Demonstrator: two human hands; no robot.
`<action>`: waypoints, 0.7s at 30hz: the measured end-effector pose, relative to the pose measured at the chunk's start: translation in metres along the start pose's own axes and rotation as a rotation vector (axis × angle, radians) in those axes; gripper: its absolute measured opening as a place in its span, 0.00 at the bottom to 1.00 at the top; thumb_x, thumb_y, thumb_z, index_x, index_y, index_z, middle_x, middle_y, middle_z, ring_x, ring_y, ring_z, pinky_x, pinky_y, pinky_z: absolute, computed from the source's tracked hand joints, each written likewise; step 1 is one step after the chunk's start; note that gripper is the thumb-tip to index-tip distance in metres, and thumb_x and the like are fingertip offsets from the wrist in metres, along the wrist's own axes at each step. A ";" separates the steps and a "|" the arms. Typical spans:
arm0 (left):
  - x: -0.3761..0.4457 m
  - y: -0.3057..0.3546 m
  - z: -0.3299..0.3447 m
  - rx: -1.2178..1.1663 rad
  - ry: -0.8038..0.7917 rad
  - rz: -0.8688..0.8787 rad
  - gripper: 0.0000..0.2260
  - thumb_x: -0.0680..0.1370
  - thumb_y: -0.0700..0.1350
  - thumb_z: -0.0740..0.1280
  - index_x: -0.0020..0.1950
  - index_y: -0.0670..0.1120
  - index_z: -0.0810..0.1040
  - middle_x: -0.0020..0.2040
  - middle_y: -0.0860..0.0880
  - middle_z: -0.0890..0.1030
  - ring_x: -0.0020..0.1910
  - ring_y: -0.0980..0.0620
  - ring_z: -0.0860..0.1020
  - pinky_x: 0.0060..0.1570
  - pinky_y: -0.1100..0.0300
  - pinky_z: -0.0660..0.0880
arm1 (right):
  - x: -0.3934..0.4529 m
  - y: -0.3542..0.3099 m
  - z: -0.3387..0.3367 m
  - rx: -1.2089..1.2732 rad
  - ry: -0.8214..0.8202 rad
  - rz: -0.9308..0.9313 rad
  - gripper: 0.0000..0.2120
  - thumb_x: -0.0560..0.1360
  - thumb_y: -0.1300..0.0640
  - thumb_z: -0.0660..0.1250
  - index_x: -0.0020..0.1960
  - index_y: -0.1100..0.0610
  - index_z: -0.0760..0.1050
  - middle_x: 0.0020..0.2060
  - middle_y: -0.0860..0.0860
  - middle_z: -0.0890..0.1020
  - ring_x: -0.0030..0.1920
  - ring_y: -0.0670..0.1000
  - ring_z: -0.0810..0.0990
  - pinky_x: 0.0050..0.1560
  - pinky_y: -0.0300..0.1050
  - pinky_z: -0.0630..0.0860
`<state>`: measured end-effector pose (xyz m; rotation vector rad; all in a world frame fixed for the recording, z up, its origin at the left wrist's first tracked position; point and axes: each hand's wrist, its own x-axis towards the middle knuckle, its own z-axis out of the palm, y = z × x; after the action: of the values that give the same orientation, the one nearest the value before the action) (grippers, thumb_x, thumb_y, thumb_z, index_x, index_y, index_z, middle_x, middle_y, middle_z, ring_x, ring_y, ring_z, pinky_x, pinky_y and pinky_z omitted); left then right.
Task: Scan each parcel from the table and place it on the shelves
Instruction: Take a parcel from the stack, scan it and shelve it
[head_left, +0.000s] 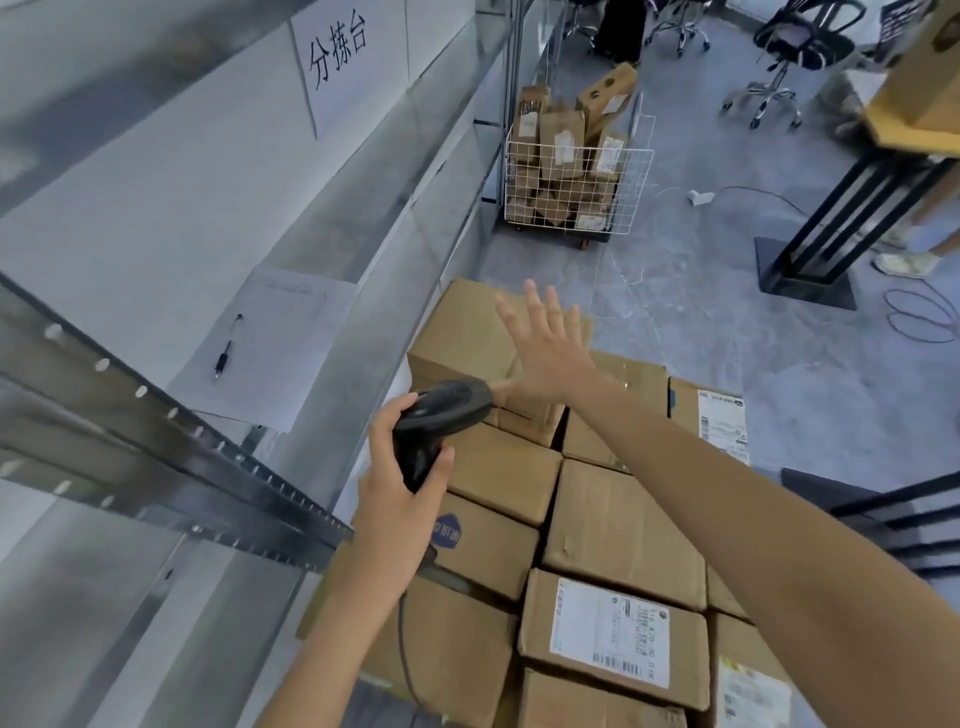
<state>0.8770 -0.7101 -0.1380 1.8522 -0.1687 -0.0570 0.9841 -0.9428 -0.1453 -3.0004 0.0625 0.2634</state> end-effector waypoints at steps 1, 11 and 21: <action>0.003 -0.003 0.001 -0.002 0.007 -0.011 0.26 0.80 0.47 0.70 0.68 0.71 0.65 0.59 0.66 0.77 0.53 0.47 0.83 0.50 0.57 0.82 | 0.011 0.002 0.000 -0.005 -0.049 -0.010 0.62 0.64 0.20 0.63 0.82 0.48 0.35 0.80 0.60 0.33 0.79 0.66 0.34 0.76 0.70 0.39; 0.025 -0.018 0.011 0.008 0.008 -0.082 0.28 0.79 0.45 0.71 0.65 0.74 0.64 0.65 0.52 0.78 0.52 0.42 0.83 0.55 0.40 0.80 | 0.055 0.013 0.001 -0.050 -0.304 0.011 0.66 0.58 0.21 0.69 0.81 0.43 0.35 0.80 0.60 0.34 0.79 0.68 0.36 0.73 0.74 0.41; 0.024 -0.027 0.016 -0.030 0.046 -0.111 0.28 0.78 0.45 0.71 0.64 0.74 0.65 0.60 0.47 0.80 0.52 0.40 0.82 0.55 0.41 0.80 | 0.056 0.018 0.012 0.047 -0.249 0.016 0.67 0.57 0.26 0.75 0.82 0.45 0.38 0.79 0.62 0.34 0.79 0.69 0.36 0.73 0.74 0.39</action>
<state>0.9014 -0.7213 -0.1670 1.8300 -0.0327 -0.0929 1.0364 -0.9610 -0.1694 -2.8955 0.0677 0.6249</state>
